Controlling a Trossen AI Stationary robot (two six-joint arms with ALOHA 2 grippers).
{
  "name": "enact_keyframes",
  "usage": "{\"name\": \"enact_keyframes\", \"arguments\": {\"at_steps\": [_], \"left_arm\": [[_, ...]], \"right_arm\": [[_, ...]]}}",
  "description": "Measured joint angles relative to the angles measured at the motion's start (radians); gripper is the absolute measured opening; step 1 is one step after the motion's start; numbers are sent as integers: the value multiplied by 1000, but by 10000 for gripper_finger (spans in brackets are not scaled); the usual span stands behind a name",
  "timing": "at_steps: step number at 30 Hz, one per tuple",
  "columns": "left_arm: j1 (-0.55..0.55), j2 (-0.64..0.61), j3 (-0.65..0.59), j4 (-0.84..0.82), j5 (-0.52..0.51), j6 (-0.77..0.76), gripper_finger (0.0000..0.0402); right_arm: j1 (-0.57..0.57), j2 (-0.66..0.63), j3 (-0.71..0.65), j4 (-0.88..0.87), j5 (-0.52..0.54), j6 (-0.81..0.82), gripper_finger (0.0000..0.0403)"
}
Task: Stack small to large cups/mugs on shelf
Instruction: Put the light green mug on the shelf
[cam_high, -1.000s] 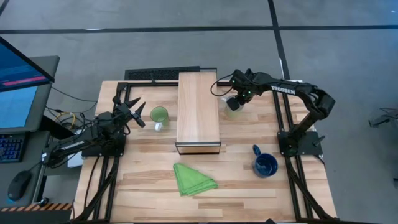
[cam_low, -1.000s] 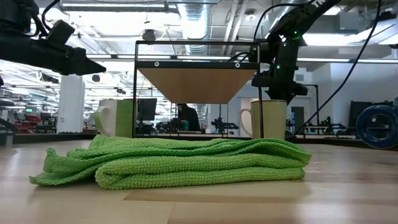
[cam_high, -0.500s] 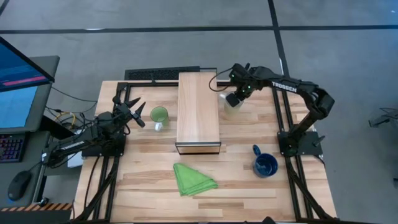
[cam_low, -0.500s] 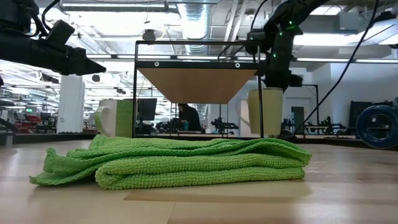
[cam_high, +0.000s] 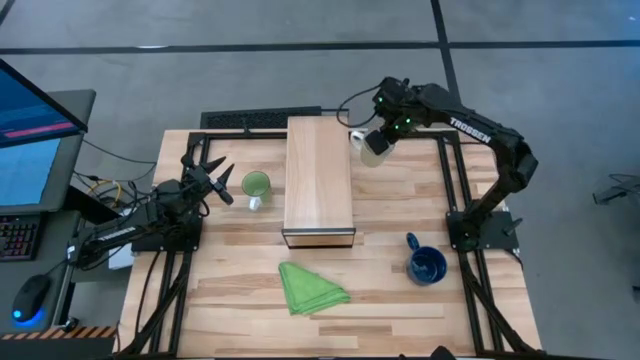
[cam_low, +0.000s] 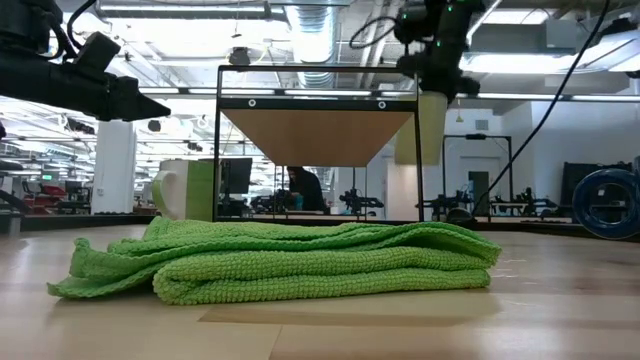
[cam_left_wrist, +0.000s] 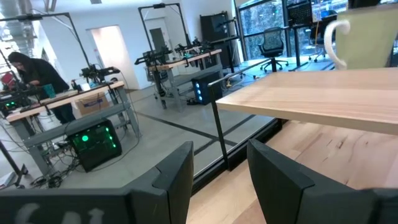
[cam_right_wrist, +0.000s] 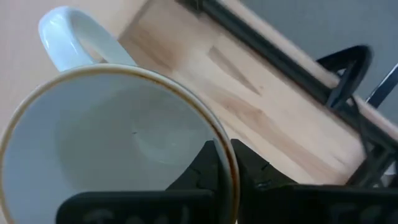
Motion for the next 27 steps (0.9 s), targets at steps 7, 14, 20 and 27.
{"name": "enact_keyframes", "arguments": {"at_steps": [7,14,20,27], "left_arm": [[0,0,0,0,0,0,144],[0,0,0,0,0,0,144],[0,0,0,0,0,0,144],[0,0,0,0,0,-1,144]], "right_arm": [[5,-1,142,-54,21,-9,31],[7,1,259,-49,19,-11,31],[8,1,318,-50,19,-36,31],[26,2,332,-48,18,-55,31]]}}
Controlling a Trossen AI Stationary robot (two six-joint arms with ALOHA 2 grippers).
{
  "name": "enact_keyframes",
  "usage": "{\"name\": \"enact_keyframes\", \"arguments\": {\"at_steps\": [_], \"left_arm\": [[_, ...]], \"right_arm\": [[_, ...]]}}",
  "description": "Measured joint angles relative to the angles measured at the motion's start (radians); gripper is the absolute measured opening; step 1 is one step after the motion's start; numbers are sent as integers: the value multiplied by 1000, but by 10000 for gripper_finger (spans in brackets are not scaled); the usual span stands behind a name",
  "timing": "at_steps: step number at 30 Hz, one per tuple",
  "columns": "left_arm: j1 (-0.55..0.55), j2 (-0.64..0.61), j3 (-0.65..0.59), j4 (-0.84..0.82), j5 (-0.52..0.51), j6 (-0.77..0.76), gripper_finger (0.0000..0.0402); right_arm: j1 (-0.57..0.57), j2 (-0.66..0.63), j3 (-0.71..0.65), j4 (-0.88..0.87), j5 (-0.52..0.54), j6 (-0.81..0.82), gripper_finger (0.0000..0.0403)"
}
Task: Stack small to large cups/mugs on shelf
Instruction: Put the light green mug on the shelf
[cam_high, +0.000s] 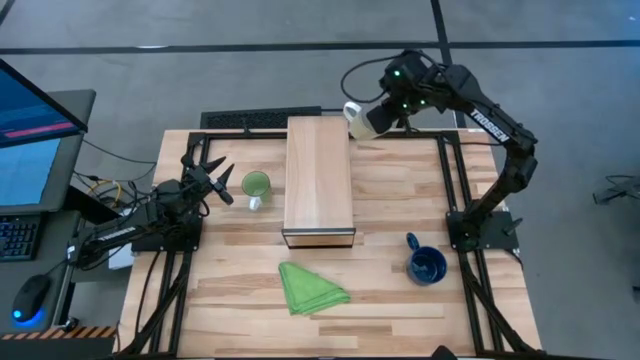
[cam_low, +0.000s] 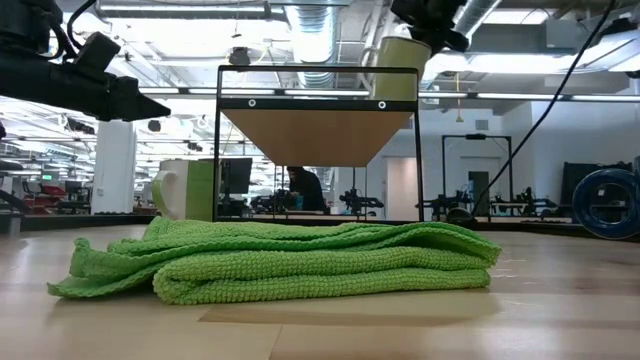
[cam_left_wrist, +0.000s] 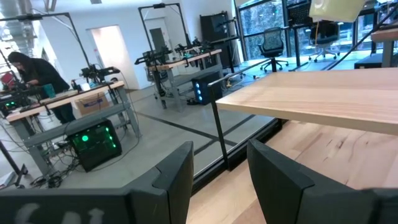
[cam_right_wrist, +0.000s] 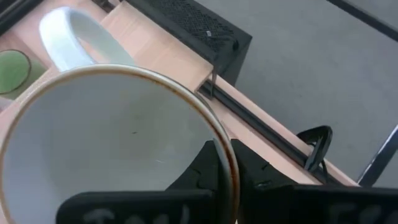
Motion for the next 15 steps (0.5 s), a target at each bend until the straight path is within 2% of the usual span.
{"name": "enact_keyframes", "arguments": {"at_steps": [15], "left_arm": [[0,0,0,0,0,0,144]], "right_arm": [[97,0,0,159,-3,-54,31]]}}
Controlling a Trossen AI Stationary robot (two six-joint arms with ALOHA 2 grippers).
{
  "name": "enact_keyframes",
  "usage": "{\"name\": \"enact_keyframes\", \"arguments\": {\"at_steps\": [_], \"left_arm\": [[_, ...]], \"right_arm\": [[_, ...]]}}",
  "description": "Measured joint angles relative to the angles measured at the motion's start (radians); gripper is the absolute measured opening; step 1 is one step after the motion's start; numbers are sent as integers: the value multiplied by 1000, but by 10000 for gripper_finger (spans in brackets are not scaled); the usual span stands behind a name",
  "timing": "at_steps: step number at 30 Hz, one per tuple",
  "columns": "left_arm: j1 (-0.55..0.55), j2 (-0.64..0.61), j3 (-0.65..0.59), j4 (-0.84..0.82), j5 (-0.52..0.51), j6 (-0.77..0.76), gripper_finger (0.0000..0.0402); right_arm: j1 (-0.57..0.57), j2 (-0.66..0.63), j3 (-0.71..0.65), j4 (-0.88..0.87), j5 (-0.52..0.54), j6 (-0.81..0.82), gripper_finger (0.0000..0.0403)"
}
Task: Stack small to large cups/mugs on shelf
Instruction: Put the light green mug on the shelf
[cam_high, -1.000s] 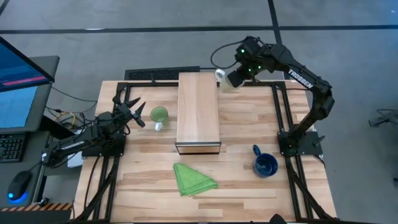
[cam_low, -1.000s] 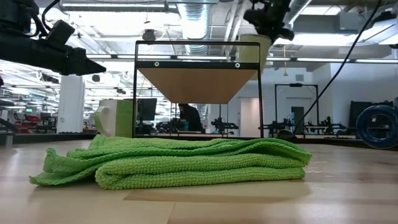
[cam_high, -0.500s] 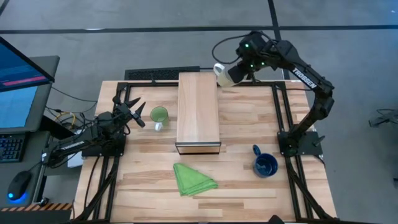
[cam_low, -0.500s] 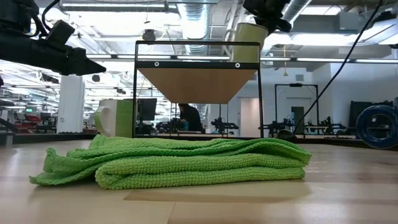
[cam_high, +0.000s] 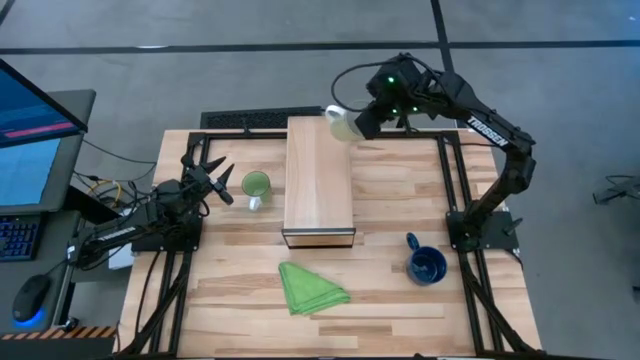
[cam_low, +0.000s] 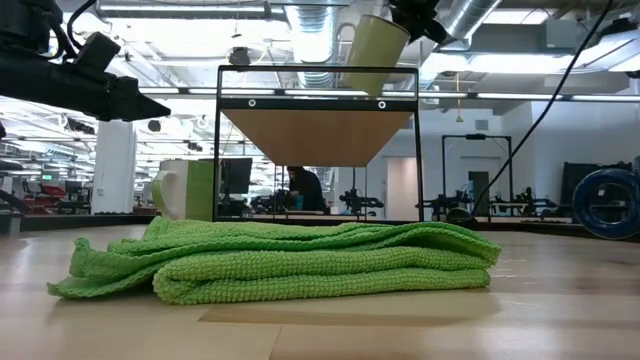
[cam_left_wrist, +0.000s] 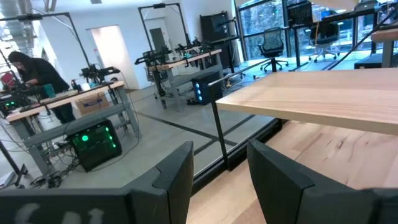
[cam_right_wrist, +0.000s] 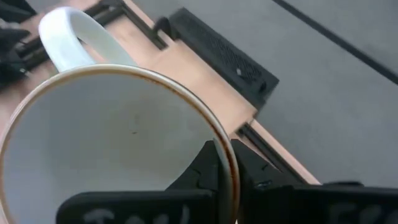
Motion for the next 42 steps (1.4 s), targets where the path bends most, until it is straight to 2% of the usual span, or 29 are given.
{"name": "enact_keyframes", "arguments": {"at_steps": [10,14,22,24,42], "left_arm": [[0,0,0,-1,0,-1,144],[0,0,0,-11,0,-1,144],[0,0,1,-13,0,0,144],[0,0,1,-14,0,0,144],[0,0,1,-15,-6,1,144]], "right_arm": [[13,100,32,59,-6,-66,31],[14,180,138,43,-28,-92,31],[15,377,396,-100,-48,-150,31],[11,383,376,-72,-57,-169,31],[-20,425,373,-191,-90,-181,31]]}}
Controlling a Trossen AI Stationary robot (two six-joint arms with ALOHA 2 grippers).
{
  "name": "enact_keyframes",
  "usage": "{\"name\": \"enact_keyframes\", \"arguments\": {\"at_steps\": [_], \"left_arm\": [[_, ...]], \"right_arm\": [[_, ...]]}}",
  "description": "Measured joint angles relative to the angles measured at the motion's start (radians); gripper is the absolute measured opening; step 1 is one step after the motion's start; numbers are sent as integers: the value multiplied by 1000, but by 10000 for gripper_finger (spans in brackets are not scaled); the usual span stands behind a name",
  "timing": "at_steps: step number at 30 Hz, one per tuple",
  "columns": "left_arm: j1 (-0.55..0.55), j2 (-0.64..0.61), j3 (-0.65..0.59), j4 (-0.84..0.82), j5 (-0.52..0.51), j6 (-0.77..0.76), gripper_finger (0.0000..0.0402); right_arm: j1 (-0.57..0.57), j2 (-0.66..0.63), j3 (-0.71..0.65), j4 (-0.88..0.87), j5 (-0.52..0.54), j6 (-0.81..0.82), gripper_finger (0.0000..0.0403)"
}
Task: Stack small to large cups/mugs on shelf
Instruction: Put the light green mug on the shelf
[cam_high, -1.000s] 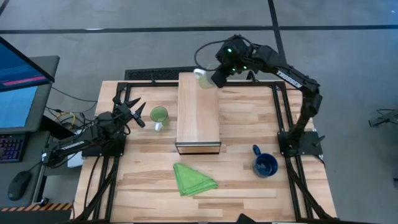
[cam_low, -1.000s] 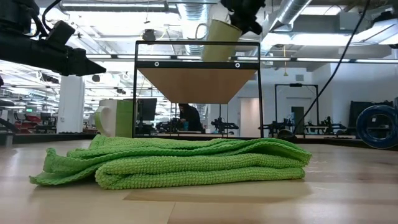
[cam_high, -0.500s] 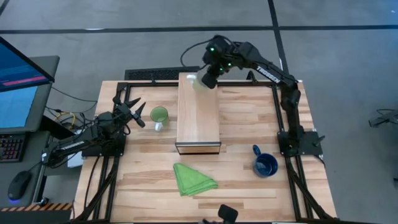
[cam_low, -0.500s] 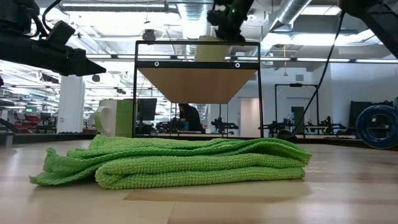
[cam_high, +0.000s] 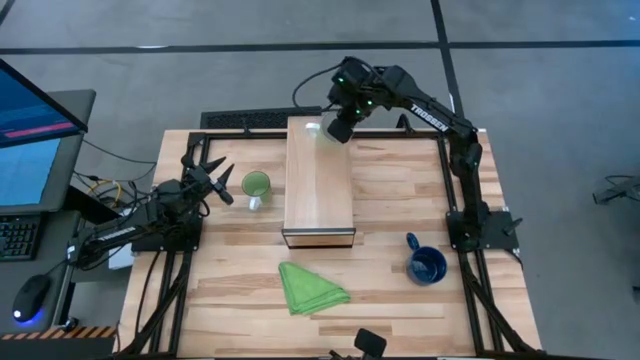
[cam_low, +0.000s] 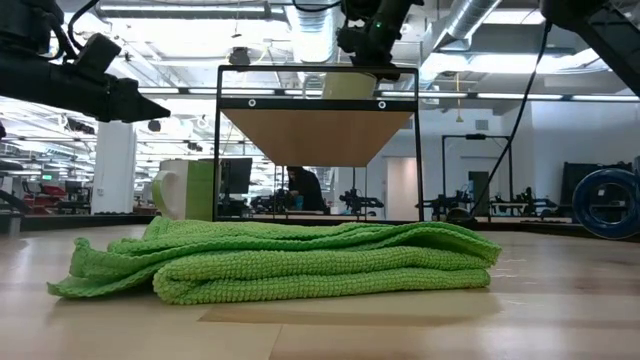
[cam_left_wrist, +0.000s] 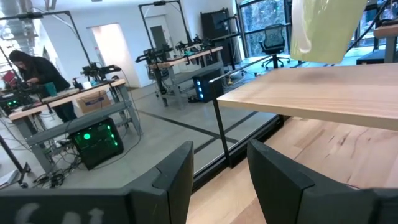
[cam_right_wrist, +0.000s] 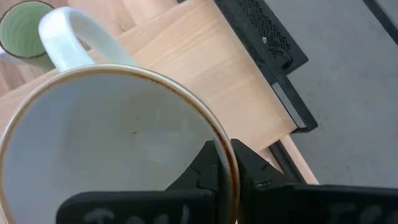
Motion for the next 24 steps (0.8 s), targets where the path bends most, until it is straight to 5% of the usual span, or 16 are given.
{"name": "enact_keyframes", "arguments": {"at_steps": [24], "left_arm": [[0,0,0,0,-1,2,144]], "right_arm": [[22,0,-1,50,-18,19,31]]}}
